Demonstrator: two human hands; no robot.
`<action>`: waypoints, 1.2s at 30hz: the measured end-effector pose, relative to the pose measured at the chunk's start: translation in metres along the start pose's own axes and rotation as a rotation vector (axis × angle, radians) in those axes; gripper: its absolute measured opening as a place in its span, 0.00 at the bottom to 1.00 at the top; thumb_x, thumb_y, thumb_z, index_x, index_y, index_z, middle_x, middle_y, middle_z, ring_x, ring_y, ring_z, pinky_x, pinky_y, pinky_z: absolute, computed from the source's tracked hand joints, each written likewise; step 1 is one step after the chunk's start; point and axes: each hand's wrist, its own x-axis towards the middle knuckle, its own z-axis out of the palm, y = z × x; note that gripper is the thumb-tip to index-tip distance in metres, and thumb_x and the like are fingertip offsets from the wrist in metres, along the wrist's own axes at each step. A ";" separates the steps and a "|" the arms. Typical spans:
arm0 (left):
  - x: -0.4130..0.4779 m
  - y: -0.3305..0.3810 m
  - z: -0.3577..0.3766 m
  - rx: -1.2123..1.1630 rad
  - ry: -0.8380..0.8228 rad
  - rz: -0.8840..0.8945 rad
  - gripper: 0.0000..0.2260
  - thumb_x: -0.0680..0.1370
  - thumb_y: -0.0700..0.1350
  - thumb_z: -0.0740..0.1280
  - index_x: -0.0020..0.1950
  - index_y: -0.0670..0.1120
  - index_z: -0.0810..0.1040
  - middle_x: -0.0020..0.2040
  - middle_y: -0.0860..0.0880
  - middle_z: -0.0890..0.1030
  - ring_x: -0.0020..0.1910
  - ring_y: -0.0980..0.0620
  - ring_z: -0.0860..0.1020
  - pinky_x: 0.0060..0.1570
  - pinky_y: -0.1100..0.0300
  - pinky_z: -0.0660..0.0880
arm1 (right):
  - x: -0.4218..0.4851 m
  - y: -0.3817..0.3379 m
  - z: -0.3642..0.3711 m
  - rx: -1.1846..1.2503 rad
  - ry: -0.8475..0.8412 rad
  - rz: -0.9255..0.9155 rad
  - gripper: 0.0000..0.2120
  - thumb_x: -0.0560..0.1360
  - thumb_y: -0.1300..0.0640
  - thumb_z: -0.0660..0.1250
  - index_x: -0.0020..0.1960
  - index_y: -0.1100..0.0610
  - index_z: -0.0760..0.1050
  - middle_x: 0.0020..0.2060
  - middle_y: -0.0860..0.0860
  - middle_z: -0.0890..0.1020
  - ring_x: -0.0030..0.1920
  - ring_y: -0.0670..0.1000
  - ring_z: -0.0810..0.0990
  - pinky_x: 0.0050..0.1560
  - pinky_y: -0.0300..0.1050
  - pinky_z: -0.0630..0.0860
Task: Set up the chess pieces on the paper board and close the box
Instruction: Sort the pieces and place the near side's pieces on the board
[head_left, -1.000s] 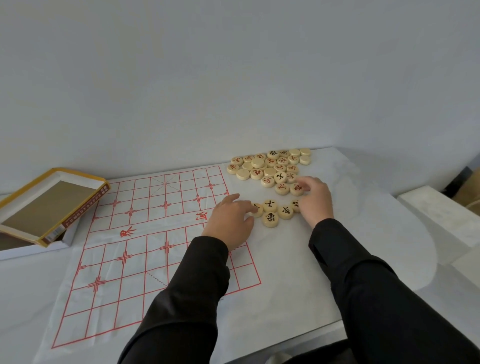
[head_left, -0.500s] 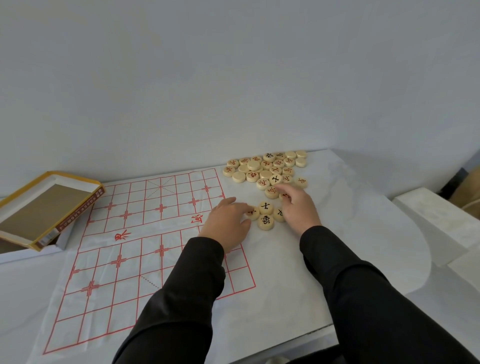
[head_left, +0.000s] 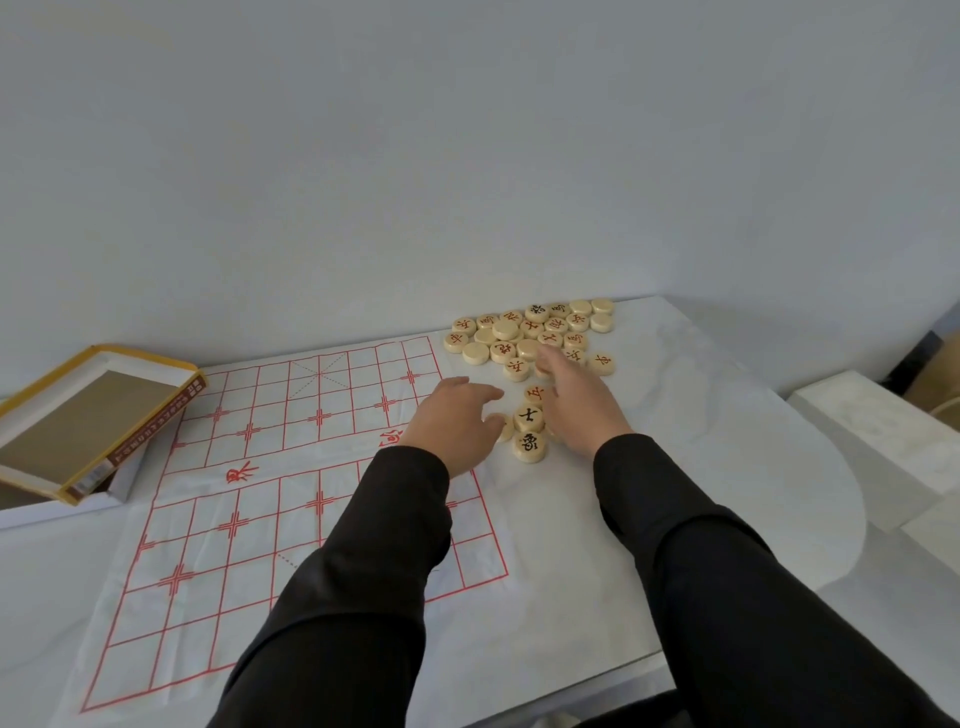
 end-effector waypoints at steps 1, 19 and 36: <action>0.000 0.000 0.001 -0.001 -0.006 -0.014 0.19 0.80 0.48 0.58 0.72 0.51 0.66 0.72 0.47 0.65 0.74 0.51 0.56 0.69 0.55 0.58 | -0.002 0.000 -0.002 0.021 0.039 0.006 0.25 0.77 0.64 0.56 0.73 0.54 0.61 0.63 0.53 0.76 0.64 0.54 0.73 0.63 0.49 0.71; 0.046 0.001 -0.015 0.223 -0.037 -0.099 0.23 0.78 0.40 0.57 0.73 0.44 0.60 0.75 0.47 0.57 0.73 0.45 0.56 0.69 0.48 0.60 | 0.018 -0.016 -0.006 0.249 0.034 0.058 0.20 0.75 0.65 0.54 0.63 0.54 0.72 0.46 0.53 0.81 0.46 0.53 0.79 0.50 0.54 0.78; 0.069 -0.008 -0.001 0.405 0.039 -0.007 0.15 0.79 0.45 0.63 0.65 0.44 0.74 0.65 0.45 0.68 0.62 0.46 0.69 0.59 0.56 0.69 | 0.043 -0.009 -0.004 -0.091 -0.112 0.043 0.24 0.77 0.65 0.54 0.72 0.54 0.64 0.69 0.53 0.70 0.68 0.54 0.69 0.66 0.48 0.68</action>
